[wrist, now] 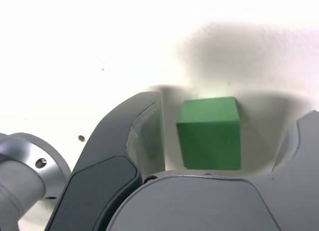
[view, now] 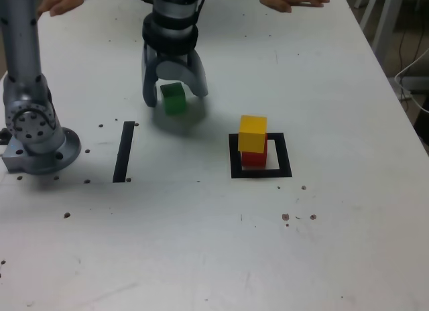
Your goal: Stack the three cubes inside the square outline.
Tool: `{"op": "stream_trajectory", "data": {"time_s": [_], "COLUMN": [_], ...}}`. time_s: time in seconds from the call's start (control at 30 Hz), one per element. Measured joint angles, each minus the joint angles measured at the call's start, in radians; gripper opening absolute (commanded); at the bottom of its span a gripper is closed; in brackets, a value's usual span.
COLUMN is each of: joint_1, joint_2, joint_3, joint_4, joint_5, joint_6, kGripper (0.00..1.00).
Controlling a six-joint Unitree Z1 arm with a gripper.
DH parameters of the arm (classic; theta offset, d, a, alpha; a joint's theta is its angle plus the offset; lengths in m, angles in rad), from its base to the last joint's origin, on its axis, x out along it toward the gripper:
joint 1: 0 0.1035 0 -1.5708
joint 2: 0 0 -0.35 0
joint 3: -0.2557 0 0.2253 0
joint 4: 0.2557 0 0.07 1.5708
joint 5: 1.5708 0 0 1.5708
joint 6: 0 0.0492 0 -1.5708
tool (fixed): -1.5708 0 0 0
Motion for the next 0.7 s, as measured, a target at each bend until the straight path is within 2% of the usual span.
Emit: {"op": "stream_trajectory", "data": {"time_s": [0.33,0.7], "joint_1": [0.0,0.0], "joint_2": [0.015,0.012], "joint_3": [0.01,0.009], "joint_4": [-0.036,-0.041], "joint_5": [-0.012,-0.018], "joint_6": [0.002,0.0], "kGripper": [0.54,0.13]}}
